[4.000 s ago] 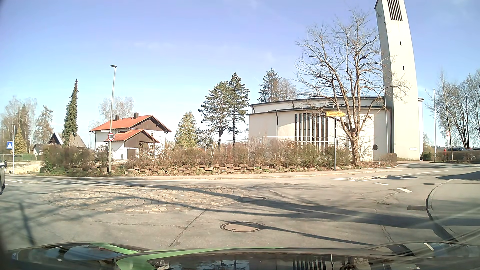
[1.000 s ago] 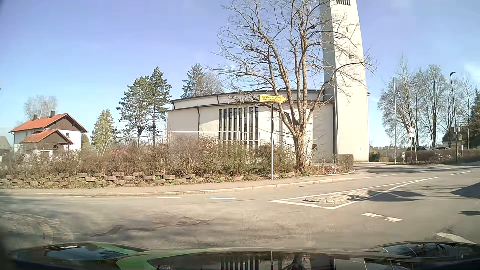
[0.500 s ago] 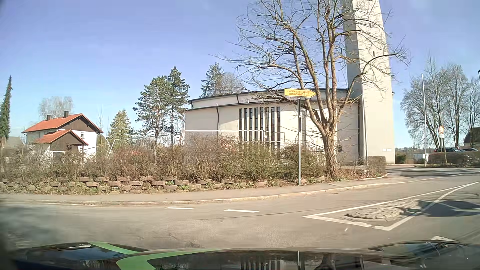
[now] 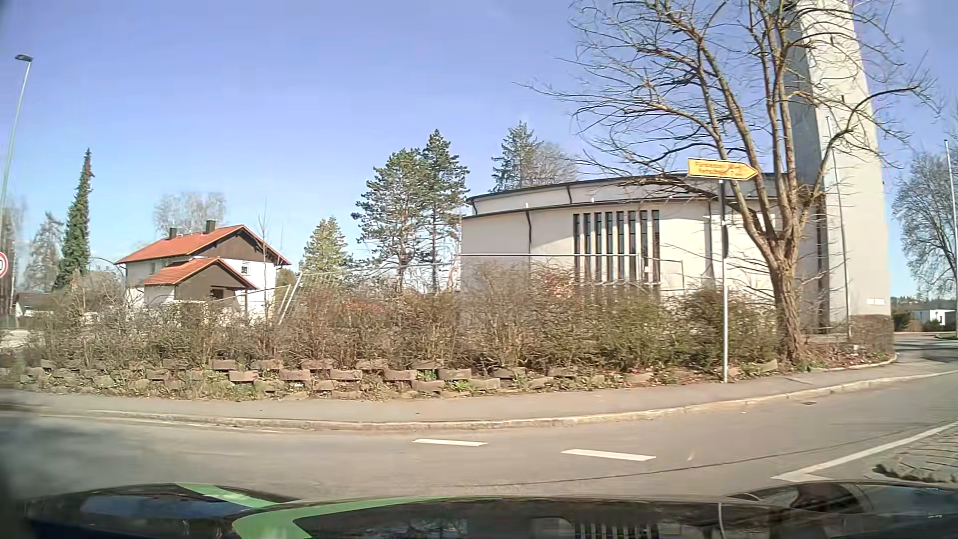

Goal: Follow the waypoints while adhering to traffic rules and regulations

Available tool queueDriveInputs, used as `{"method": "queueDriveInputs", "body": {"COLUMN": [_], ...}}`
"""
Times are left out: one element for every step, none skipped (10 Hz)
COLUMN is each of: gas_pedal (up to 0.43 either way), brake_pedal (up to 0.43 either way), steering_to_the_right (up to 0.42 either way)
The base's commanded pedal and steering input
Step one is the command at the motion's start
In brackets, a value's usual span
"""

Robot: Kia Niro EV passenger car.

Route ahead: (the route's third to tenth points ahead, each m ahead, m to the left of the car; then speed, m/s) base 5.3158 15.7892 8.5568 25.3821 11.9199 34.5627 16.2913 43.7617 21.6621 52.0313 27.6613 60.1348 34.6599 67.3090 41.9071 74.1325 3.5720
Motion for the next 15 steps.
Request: {"method": "queueDriveInputs", "body": {"gas_pedal": [0.047, 0.047, 0.047, 0.047, 0.047, 0.047, 0.047, 0.047, 0.047, 0.047, 0.047, 0.047, 0.047, 0.047, 0.047], "brake_pedal": [0.0, 0.0, 0.0, 0.0, 0.0, 0.0, 0.0, 0.0, 0.0, 0.0, 0.0, 0.0, 0.0, 0.0, 0.0], "steering_to_the_right": [-0.542, -0.576, -0.619, -0.651, -0.681, -0.693, -0.696, -0.696, -0.704, -0.704, -0.7, -0.697, -0.697, -0.694, -0.686]}}
